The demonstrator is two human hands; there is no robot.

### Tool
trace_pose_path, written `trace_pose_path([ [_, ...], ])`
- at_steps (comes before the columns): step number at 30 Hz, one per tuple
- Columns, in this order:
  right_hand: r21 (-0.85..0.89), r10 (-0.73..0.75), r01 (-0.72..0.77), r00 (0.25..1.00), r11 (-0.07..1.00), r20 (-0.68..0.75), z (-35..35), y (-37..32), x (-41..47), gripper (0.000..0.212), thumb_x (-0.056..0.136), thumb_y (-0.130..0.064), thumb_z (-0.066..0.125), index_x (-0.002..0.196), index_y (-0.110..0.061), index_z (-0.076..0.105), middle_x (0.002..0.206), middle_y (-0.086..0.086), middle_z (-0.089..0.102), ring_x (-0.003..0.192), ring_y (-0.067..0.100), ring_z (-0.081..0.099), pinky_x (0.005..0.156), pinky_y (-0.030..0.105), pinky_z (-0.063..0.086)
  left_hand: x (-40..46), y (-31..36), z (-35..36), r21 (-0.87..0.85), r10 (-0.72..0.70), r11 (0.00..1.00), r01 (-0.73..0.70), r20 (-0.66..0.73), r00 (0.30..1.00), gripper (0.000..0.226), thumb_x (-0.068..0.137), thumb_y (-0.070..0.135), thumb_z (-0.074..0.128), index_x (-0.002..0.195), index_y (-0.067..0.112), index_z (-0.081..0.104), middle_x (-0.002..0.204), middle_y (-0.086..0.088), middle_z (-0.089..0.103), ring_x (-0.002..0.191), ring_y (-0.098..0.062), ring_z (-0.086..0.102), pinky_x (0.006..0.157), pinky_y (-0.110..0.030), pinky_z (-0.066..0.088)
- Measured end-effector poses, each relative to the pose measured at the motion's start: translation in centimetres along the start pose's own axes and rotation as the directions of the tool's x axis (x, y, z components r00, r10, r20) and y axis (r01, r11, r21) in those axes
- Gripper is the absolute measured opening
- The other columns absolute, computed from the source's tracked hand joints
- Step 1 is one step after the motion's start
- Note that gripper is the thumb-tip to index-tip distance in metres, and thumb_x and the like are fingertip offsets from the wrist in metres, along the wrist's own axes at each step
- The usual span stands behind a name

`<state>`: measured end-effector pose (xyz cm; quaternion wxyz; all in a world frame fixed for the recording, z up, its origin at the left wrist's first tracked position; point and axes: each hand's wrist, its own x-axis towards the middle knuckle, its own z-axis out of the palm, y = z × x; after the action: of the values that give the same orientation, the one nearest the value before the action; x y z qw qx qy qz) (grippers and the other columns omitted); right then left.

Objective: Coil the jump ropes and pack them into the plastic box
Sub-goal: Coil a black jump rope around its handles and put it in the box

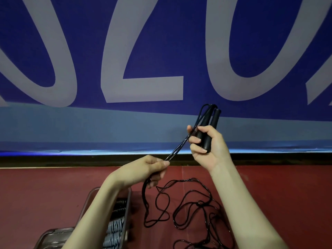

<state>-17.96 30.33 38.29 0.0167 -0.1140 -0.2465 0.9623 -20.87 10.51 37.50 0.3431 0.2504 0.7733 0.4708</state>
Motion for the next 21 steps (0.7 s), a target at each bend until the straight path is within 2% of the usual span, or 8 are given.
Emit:
trace_pose_path([
  [5,-0.208,-0.046,0.038,0.998,0.977,-0.035,-0.2,-0.4,0.2,0.015,0.087,-0.010,0.062,0.080,-0.012,0.048,0.066,0.004,0.053,0.040,0.008,0.037,0.029,0.016,0.022,0.1,-1.9,-1.1,0.015,-0.018,1.000,0.018,0.000,1.000,0.034,0.094,0.033,0.056,0.067,0.014,0.050,0.059,-0.001,0.038,0.052,-0.013,0.044,0.056,-0.016,0.038],
  [8,-0.610,-0.196,0.096,0.976,0.787,-0.099,-0.4,-0.6,0.6,0.018,0.092,-0.011,0.061,0.075,-0.008,0.054,0.064,0.006,0.055,0.043,0.011,0.040,0.032,0.019,0.022,0.1,-2.9,-2.5,0.222,0.007,0.974,0.040,-0.206,0.979,0.027,0.093,0.027,0.063,0.070,0.016,0.056,0.058,0.004,0.050,0.057,-0.009,0.048,0.063,-0.023,0.039],
  [10,-0.792,-0.250,0.085,0.964,0.604,-0.087,-0.5,-0.1,0.6,0.021,0.094,-0.013,0.061,0.075,-0.003,0.060,0.071,0.010,0.060,0.048,0.012,0.044,0.035,0.021,0.025,0.2,-3.3,-3.3,0.355,0.107,0.932,0.077,-0.472,0.875,0.025,0.091,0.025,0.064,0.070,0.016,0.056,0.056,0.006,0.050,0.053,-0.007,0.043,0.061,-0.027,0.036],
  [12,-0.832,-0.216,0.058,0.973,0.551,-0.075,-0.3,0.3,0.5,0.017,0.095,-0.014,0.060,0.085,0.000,0.063,0.080,0.010,0.068,0.055,0.013,0.049,0.036,0.021,0.026,0.1,-2.9,-3.8,0.316,0.200,0.948,0.023,-0.653,0.730,0.022,0.090,0.021,0.064,0.072,0.013,0.056,0.058,0.004,0.046,0.054,-0.009,0.037,0.058,-0.029,0.033],
  [13,-0.818,-0.183,0.043,0.980,0.574,-0.077,-0.2,0.4,0.4,0.015,0.095,-0.013,0.060,0.087,-0.001,0.063,0.082,0.010,0.069,0.058,0.014,0.051,0.036,0.021,0.026,-0.2,-2.5,-4.1,0.272,0.223,0.961,-0.044,-0.676,0.703,0.019,0.090,0.018,0.064,0.075,0.012,0.056,0.061,0.002,0.046,0.056,-0.010,0.036,0.058,-0.029,0.031],
  [15,-0.794,-0.123,0.009,0.989,0.607,-0.083,0.0,0.3,0.3,0.015,0.092,-0.011,0.062,0.080,-0.003,0.059,0.073,0.011,0.066,0.055,0.015,0.050,0.036,0.020,0.024,-0.9,-1.5,-4.5,0.208,0.260,0.964,-0.164,-0.620,0.740,0.011,0.089,0.015,0.065,0.081,0.014,0.058,0.067,-0.004,0.048,0.063,-0.011,0.040,0.062,-0.029,0.032],
  [18,-0.924,-0.053,-0.040,0.996,0.381,-0.065,0.4,0.8,0.0,0.013,0.088,-0.009,0.065,0.078,-0.006,0.056,0.057,0.005,0.056,0.047,0.013,0.041,0.035,0.019,0.023,-1.9,0.3,-4.1,0.157,0.311,0.950,-0.268,-0.492,0.813,0.018,0.080,0.019,0.052,0.096,0.022,0.060,0.074,-0.003,0.047,0.069,-0.011,0.042,0.065,-0.022,0.034],
  [21,-0.981,0.071,-0.031,0.997,0.192,-0.017,0.9,2.0,-0.6,0.015,0.083,-0.008,0.068,0.077,-0.009,0.054,0.056,0.005,0.053,0.044,0.012,0.039,0.036,0.020,0.023,-1.6,2.0,-2.9,0.050,0.283,0.951,-0.306,-0.544,0.790,0.033,0.084,0.036,0.050,0.115,0.027,0.058,0.069,0.014,0.046,0.059,-0.001,0.042,0.062,-0.014,0.036],
])
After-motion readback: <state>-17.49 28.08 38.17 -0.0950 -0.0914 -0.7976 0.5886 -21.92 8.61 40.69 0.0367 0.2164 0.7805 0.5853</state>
